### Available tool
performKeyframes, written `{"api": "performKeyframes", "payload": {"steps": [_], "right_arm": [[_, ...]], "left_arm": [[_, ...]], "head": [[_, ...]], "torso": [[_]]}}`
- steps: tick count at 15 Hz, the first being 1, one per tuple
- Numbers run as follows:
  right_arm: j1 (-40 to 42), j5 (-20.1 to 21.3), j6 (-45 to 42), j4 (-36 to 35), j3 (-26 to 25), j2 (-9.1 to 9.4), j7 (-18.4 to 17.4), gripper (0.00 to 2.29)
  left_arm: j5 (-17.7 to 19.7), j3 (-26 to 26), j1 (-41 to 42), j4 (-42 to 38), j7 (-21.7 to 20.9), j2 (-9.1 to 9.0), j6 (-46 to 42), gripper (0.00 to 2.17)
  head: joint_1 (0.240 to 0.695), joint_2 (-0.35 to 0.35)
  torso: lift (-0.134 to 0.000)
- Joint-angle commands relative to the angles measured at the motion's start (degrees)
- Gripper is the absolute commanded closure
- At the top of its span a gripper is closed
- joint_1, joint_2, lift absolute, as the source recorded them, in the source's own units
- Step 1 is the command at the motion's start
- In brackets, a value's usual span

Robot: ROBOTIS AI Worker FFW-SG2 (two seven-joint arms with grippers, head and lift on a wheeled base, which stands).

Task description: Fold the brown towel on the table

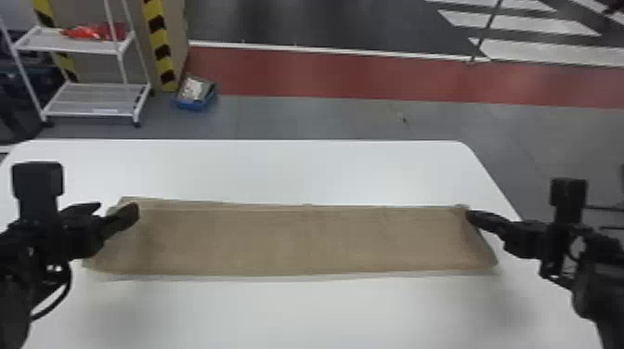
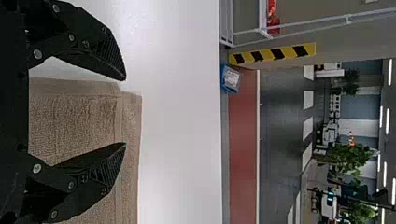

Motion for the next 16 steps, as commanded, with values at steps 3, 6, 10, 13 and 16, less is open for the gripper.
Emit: {"api": "performKeyframes", "payload": {"steps": [3, 6, 10, 13, 16], "right_arm": [[0.0, 0.0, 0.4, -0.7, 0.3, 0.10, 0.0, 1.31], [0.1, 0.0, 0.4, -0.8, 0.0, 0.10, 0.1, 1.31], [0.4, 0.0, 0.4, -1.1, -0.2, -0.07, 0.3, 1.31], [0.4, -0.4, 0.3, -1.1, -0.3, 0.01, 0.7, 1.31], [0.4, -0.4, 0.3, -1.1, -0.5, -0.07, 0.7, 1.31]], "left_arm": [[-0.3, 0.0, -0.9, 1.7, 0.0, 0.29, 1.5, 0.62], [-1.3, -0.3, -1.2, 2.1, 0.0, 0.21, 1.7, 0.64], [-1.5, -0.3, -1.4, 2.3, 0.1, 0.21, 2.0, 0.80], [-1.9, -0.3, -1.5, 2.3, 0.1, 0.21, 3.3, 0.85], [-1.7, -0.3, -1.4, 2.2, 0.1, 0.12, 4.8, 1.16]], "head": [[0.695, -0.133], [0.695, -0.127], [0.695, -0.128], [0.695, -0.128], [0.695, -0.126]], "torso": [[-0.117], [-0.117], [-0.117], [-0.117], [-0.117]]}}
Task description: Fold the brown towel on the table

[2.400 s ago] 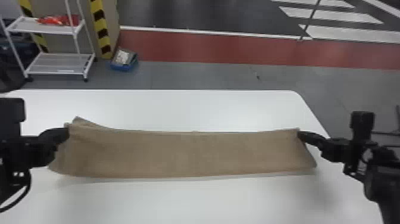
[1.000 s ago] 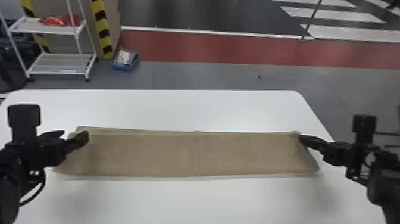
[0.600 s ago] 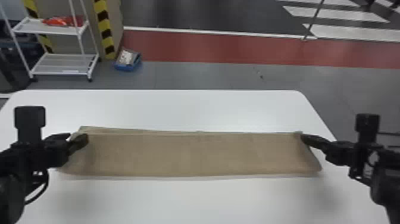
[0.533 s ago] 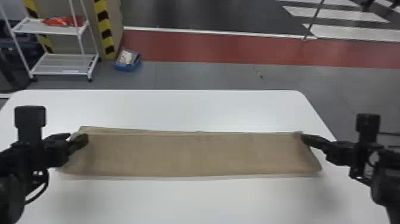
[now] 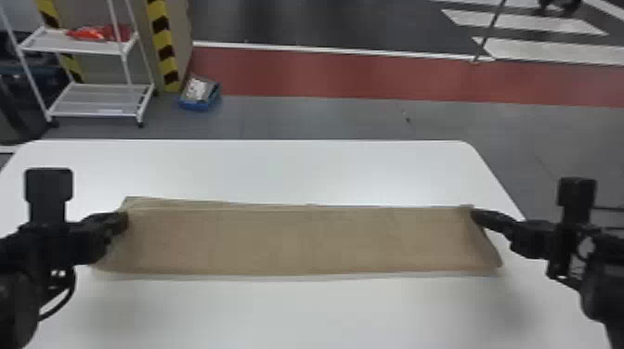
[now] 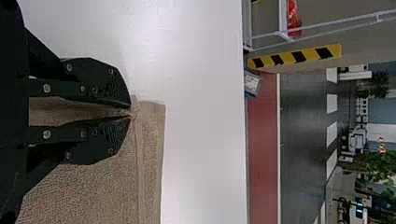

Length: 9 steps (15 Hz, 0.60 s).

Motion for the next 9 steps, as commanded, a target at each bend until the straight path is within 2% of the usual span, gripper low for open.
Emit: {"api": "performKeyframes", "payload": {"steps": [1, 2, 6, 9], "right_arm": [[0.0, -0.1, 0.0, 0.0, -0.1, -0.01, 0.0, 1.31], [0.0, -0.1, 0.0, 0.0, -0.2, -0.01, 0.0, 1.31], [0.0, -0.2, -0.6, 0.0, -0.3, -0.10, 0.0, 1.31], [0.0, -0.4, -1.3, 0.0, -1.3, 0.08, -0.2, 1.31]], "left_arm": [[0.3, 0.0, 0.1, -0.4, 1.1, -0.17, 0.9, 1.42], [0.8, 0.0, 0.4, -1.1, 1.7, -0.17, 0.9, 1.55], [1.3, 1.1, 3.9, -7.8, 3.2, -0.52, -1.1, 1.55], [3.0, 2.9, 6.3, -13.3, 3.2, -0.60, -1.1, 1.55]], "head": [[0.695, -0.126], [0.695, -0.127], [0.695, -0.125], [0.695, -0.126]], "torso": [[-0.117], [-0.117], [-0.117], [-0.117]]}}
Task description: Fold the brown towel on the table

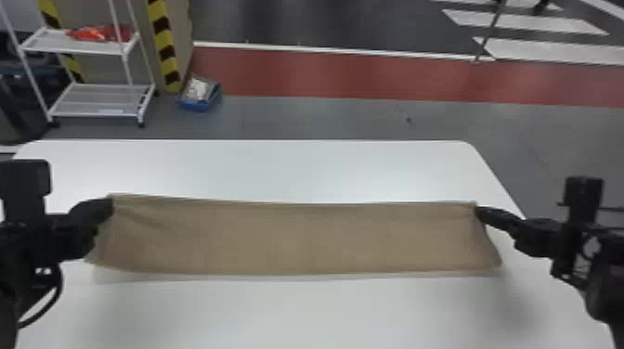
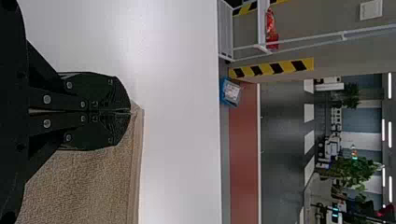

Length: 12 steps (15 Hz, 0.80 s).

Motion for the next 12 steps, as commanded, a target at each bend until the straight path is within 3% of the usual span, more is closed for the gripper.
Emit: {"api": "performKeyframes", "payload": {"steps": [1, 8, 12], "right_arm": [[-0.1, -0.1, -0.3, -0.4, -0.4, 0.08, 0.0, 1.31], [1.4, -0.2, -1.5, -3.5, -1.7, 2.01, -0.8, 1.31], [1.4, -2.1, -3.9, -3.5, -3.2, 2.01, -1.3, 1.32]], "left_arm": [[0.8, 0.5, 1.5, -4.0, 0.0, -0.06, 0.1, 1.55], [-0.6, -3.6, -2.1, 2.7, 2.1, -0.15, -1.6, 1.55], [-2.2, -4.7, -3.9, 7.6, 3.8, -0.15, -6.0, 1.55]], "head": [[0.695, -0.127], [0.695, -0.143], [0.695, -0.145]], "torso": [[-0.117], [-0.117], [-0.117]]}}
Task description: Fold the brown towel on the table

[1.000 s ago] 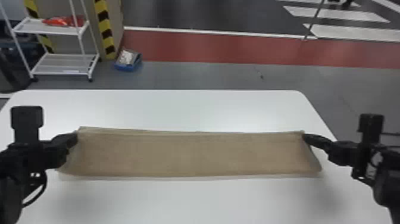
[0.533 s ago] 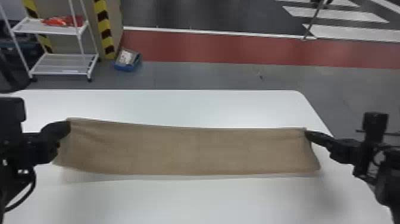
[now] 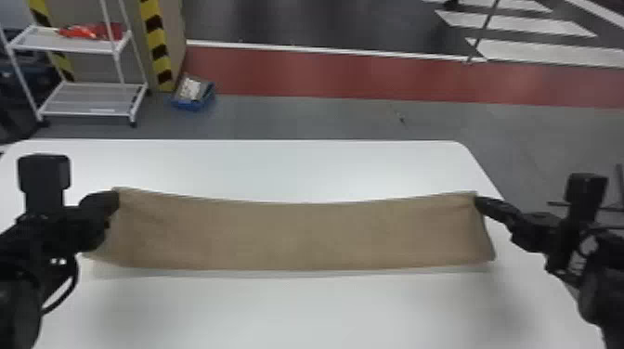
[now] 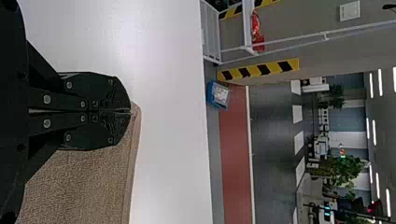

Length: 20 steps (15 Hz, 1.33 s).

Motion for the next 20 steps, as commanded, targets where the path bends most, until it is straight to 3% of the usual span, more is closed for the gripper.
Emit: {"api": "performKeyframes", "payload": {"steps": [1, 9, 10, 11, 12, 13, 16, 18, 20], "right_arm": [[-0.4, -1.4, -0.9, 0.1, -1.0, 0.01, -0.3, 1.32], [-3.9, 1.2, -0.5, 4.7, 3.0, 0.01, -1.7, 1.31], [-4.0, 1.8, -0.5, 4.7, 3.5, 0.01, -2.8, 1.21], [-4.0, 1.9, -0.7, 4.7, 3.6, 0.01, -3.6, 0.82], [-3.9, 1.9, -0.9, 4.7, 3.5, 0.01, -4.0, 0.31], [-3.9, 1.7, -1.0, 4.5, 3.1, 0.01, -4.0, 0.00], [-2.3, 0.5, -2.4, 1.7, 2.3, 0.09, -4.4, 0.05], [0.8, -1.2, -2.3, -4.1, 1.8, 1.50, -4.5, 0.06], [3.7, -1.4, -1.7, -11.8, 1.9, 4.14, -4.7, 0.06]], "left_arm": [[0.1, 0.4, -0.2, 0.8, 0.2, 0.00, -1.6, 1.55], [-0.9, -0.5, -3.9, 6.5, 0.2, 0.44, -1.9, 1.52], [-1.3, -0.8, -4.3, 7.9, 0.0, 0.44, -3.1, 1.09], [-1.9, -0.9, -4.5, 8.9, -0.7, 0.53, -4.7, 0.35], [-2.4, -0.9, -4.6, 9.3, -0.6, 0.44, -4.9, 0.00], [-2.5, -0.8, -4.6, 9.4, -0.3, 0.53, -5.6, 0.00], [-2.3, 0.6, -3.8, 8.4, 1.8, 0.62, -10.5, 0.03], [-0.5, 3.0, -0.8, 3.0, 2.3, 0.53, -11.2, 0.03], [0.4, 3.0, 4.5, -4.3, 2.5, -0.09, -14.6, 0.03]], "head": [[0.695, -0.145], [0.695, -0.124], [0.695, -0.121], [0.695, -0.119], [0.695, -0.119], [0.695, -0.121], [0.695, -0.119], [0.695, -0.112], [0.695, -0.091]], "torso": [[-0.117], [-0.117], [-0.117], [-0.117], [-0.117], [-0.117], [-0.117], [-0.117], [-0.117]]}}
